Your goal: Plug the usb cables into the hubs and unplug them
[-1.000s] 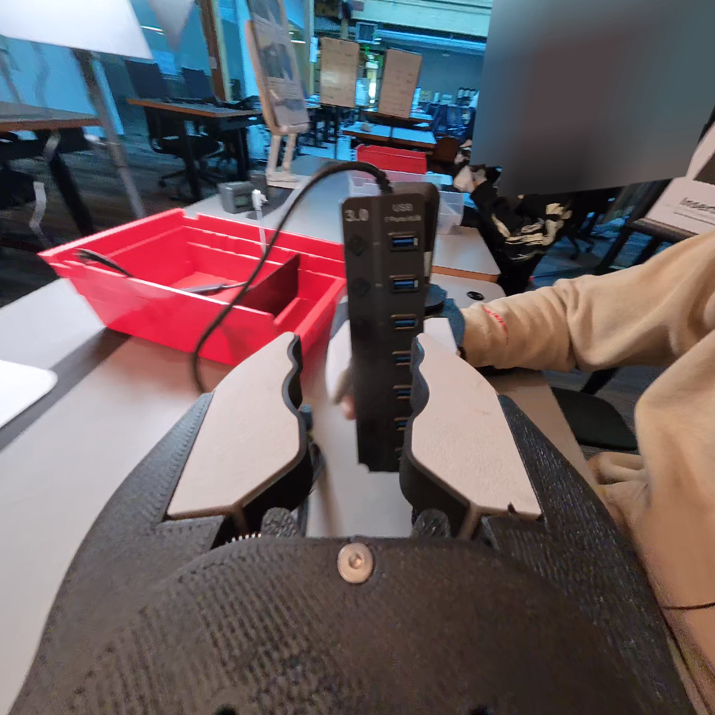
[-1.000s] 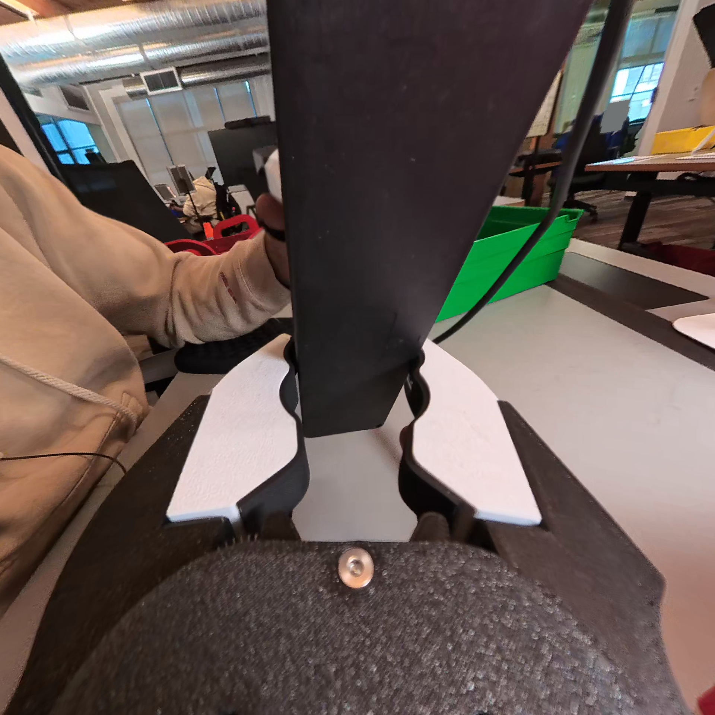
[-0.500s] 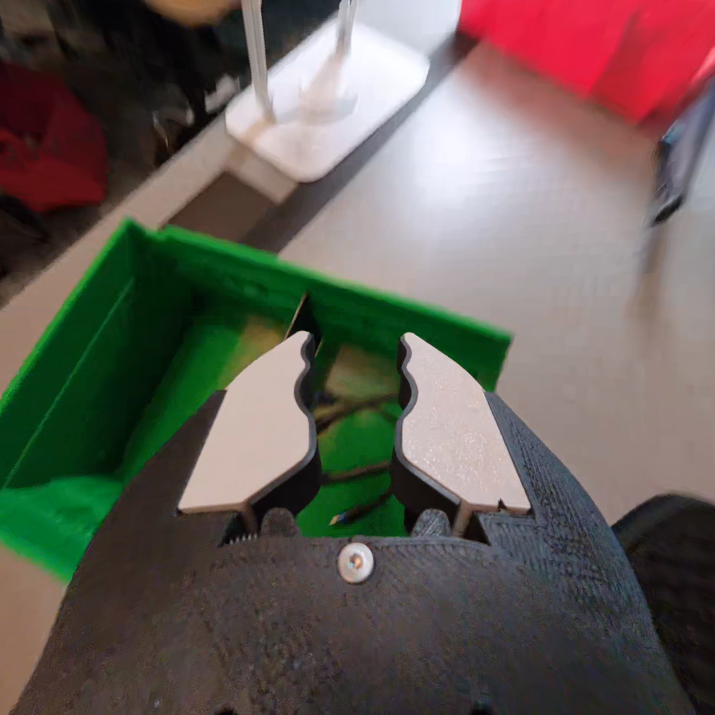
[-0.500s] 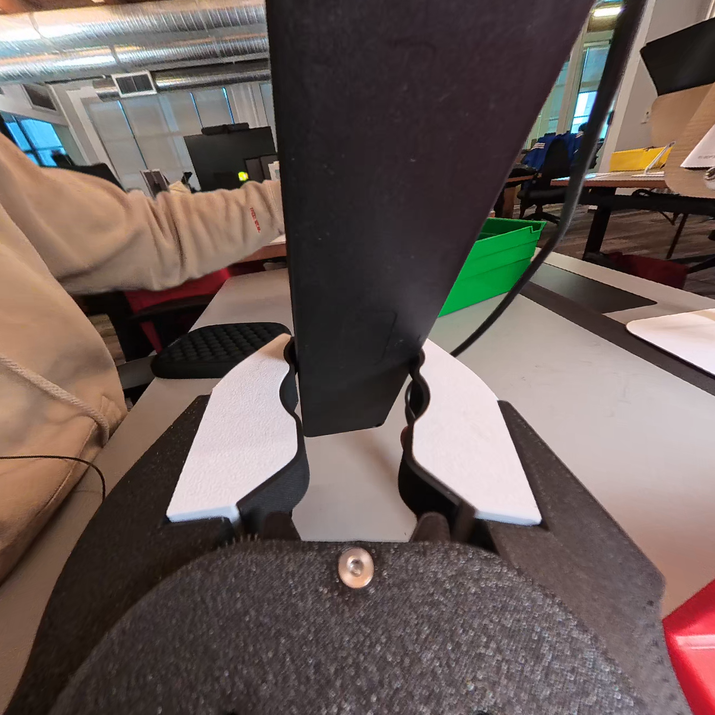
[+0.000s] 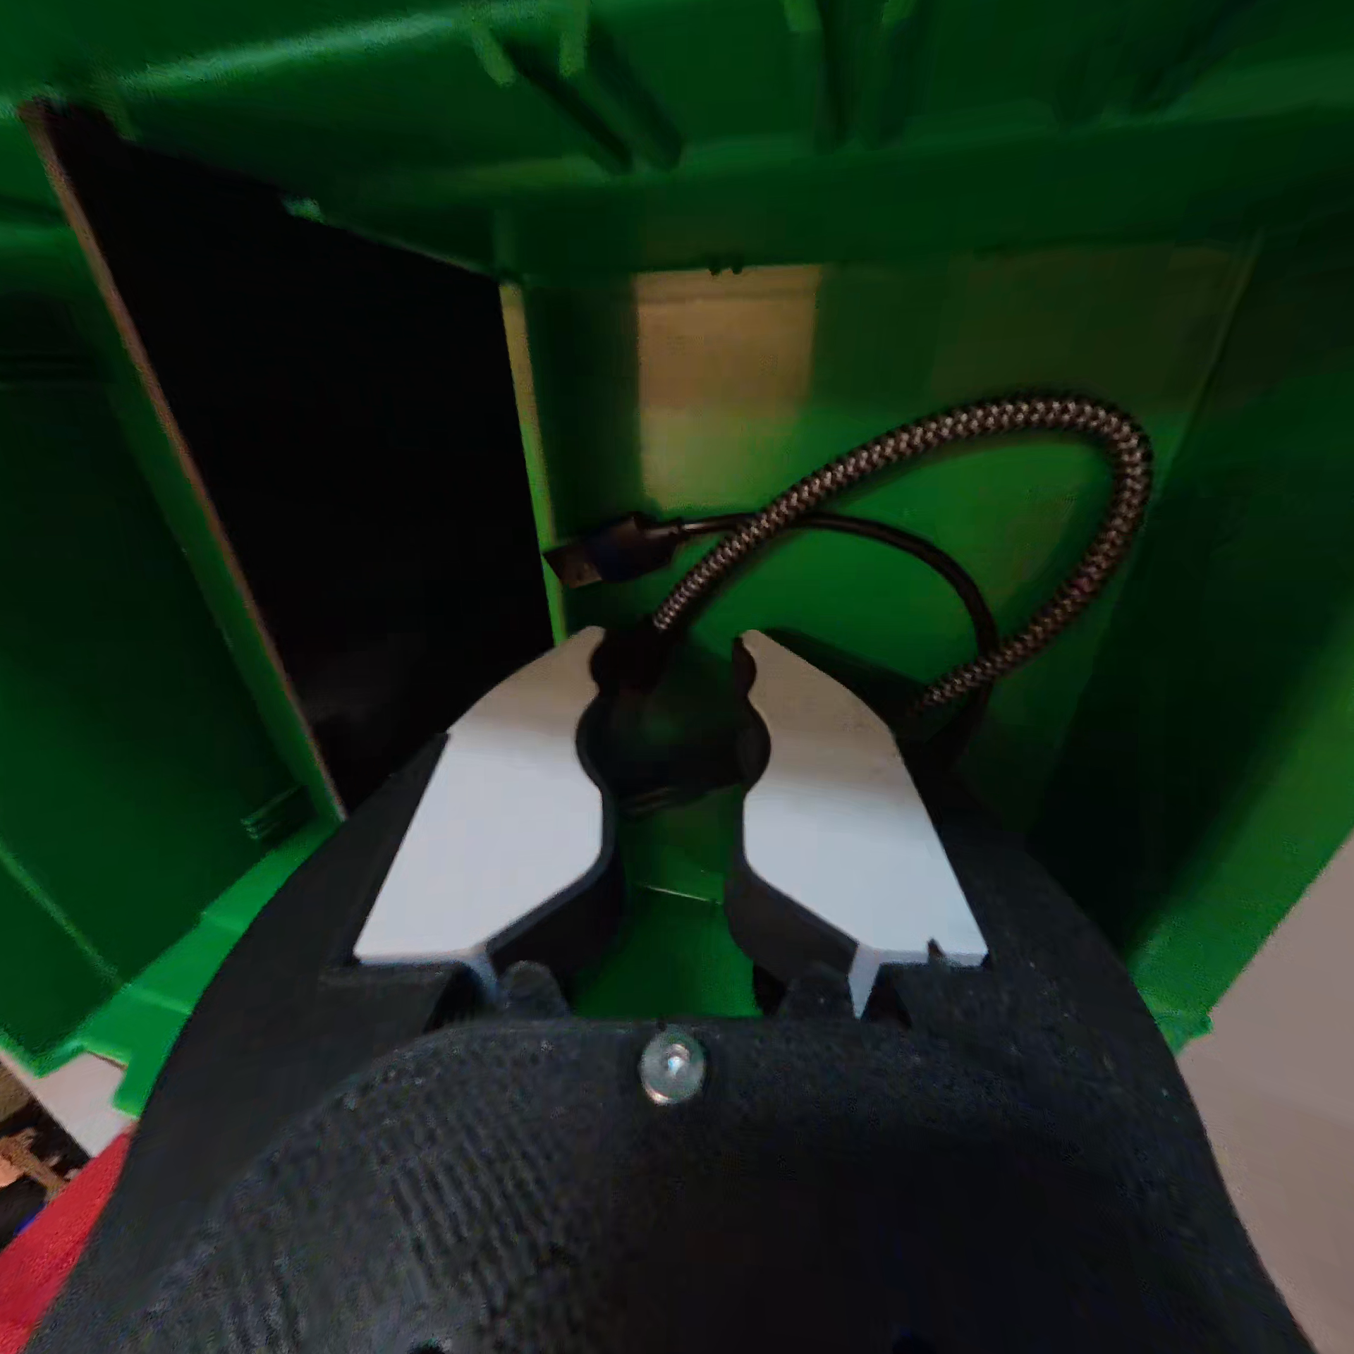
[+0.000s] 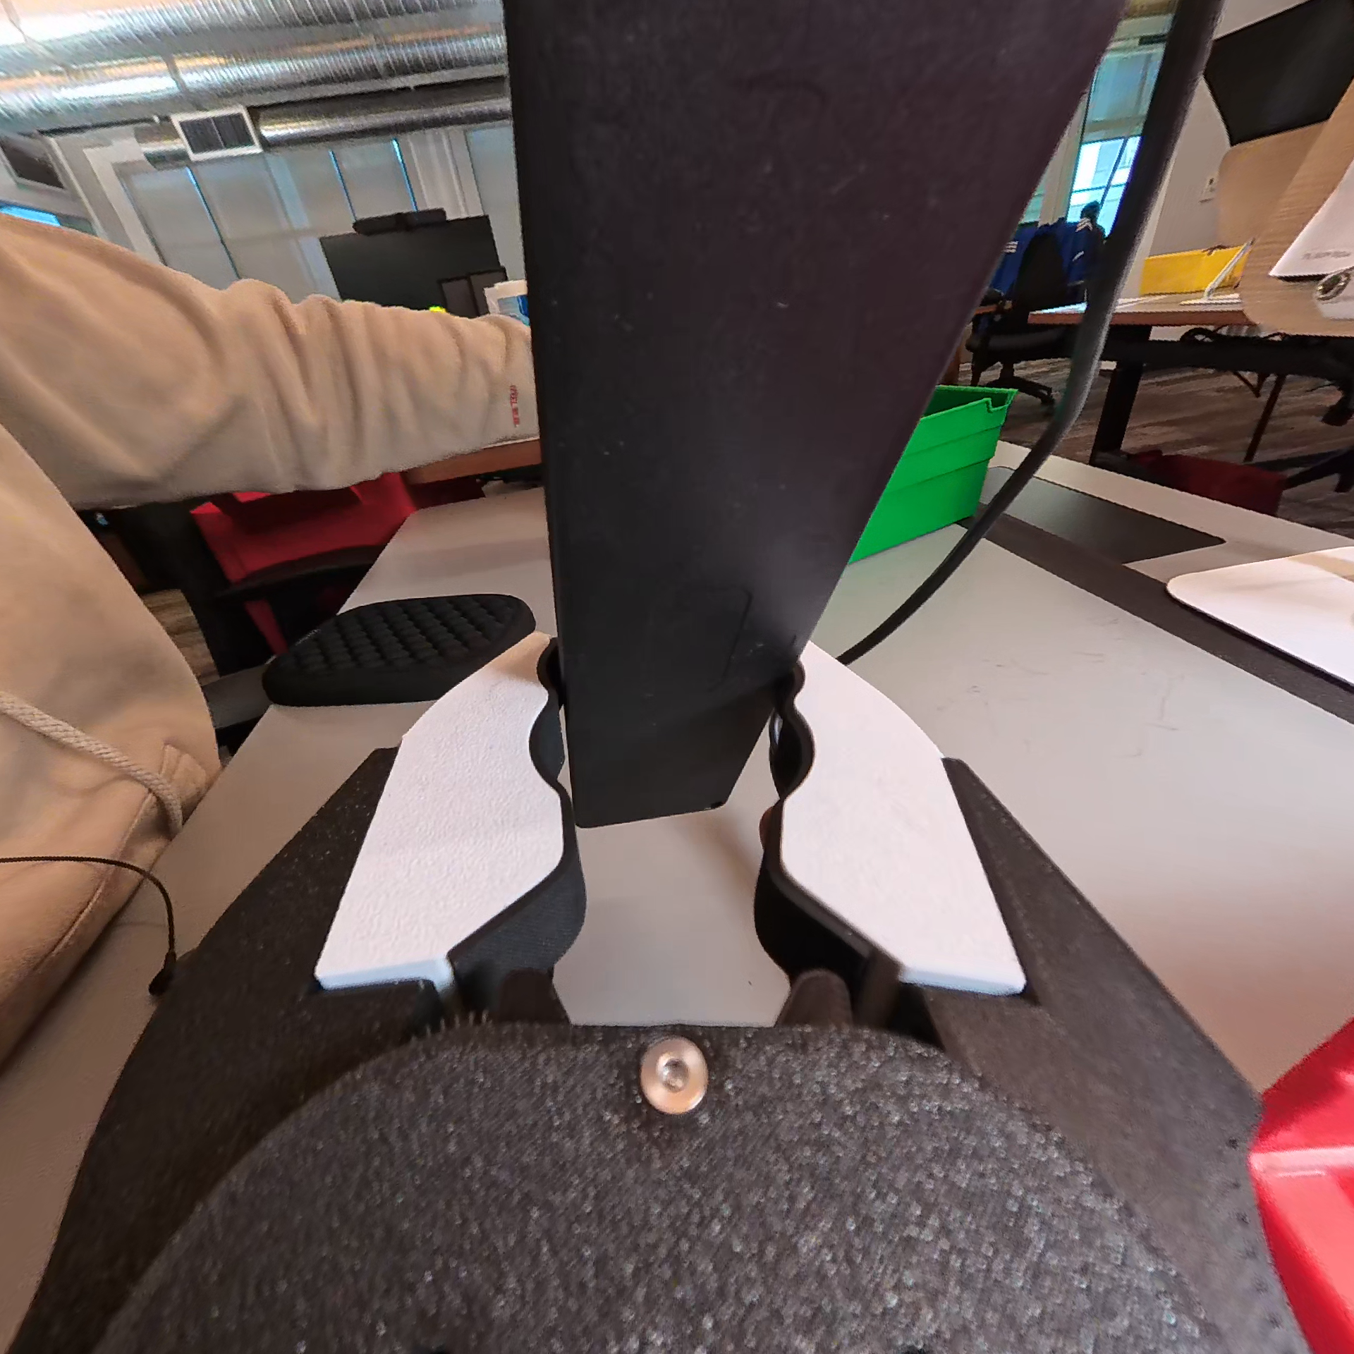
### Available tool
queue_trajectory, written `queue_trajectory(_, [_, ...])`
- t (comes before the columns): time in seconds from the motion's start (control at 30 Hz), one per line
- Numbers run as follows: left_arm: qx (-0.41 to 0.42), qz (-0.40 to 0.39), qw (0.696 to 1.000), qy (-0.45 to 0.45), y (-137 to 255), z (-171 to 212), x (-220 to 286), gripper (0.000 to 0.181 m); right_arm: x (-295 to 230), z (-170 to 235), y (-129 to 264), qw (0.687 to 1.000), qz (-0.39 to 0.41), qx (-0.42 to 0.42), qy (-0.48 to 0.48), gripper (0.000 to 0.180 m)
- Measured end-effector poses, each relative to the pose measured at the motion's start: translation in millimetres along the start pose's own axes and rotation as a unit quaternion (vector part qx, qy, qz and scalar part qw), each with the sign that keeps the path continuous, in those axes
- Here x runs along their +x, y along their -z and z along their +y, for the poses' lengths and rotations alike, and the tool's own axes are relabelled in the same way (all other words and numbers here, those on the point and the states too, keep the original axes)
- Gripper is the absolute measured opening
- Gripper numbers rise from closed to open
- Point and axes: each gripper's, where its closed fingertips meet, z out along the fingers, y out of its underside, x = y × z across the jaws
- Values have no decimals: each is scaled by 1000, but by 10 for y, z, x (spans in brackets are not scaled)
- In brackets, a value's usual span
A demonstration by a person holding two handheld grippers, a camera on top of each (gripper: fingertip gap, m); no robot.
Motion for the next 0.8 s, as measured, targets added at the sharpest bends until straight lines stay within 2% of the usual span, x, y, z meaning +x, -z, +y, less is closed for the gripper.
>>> queue_trajectory(0.03, [-1, -1, 1000, -4, -3, -24, -17, 29, 3, -3, 3, 1000, 1, 0, 0, 56])
queue_trajectory(0.1, [-17, 4, 1000, -15, -18, -12, -22, 13, 6, -11, 9, 1000, 1, 2, 0, 56])
queue_trajectory(0.23, [-5, -19, 999, -44, 122, -50, -37, 12, 7, -29, 22, 1000, 1, 5, 0, 56])
queue_trajectory(0.4, [71, -126, 987, -72, 883, -205, -186, 10, 7, -68, 42, 1000, 3, 13, 1, 56])
queue_trajectory(0.6, [177, -292, 933, -117, 2170, -474, -285, 10, 14, -112, 62, 1000, 6, 22, 2, 56])
queue_trajectory(0.7, [258, -299, 905, -155, 2504, -800, 45, 10, 12, -132, 72, 1000, 9, 25, 6, 56])
queue_trajectory(0.8, [354, -269, 878, -178, 2560, -1211, 550, 10, 29, -138, 84, 1000, 16, 25, 10, 56])
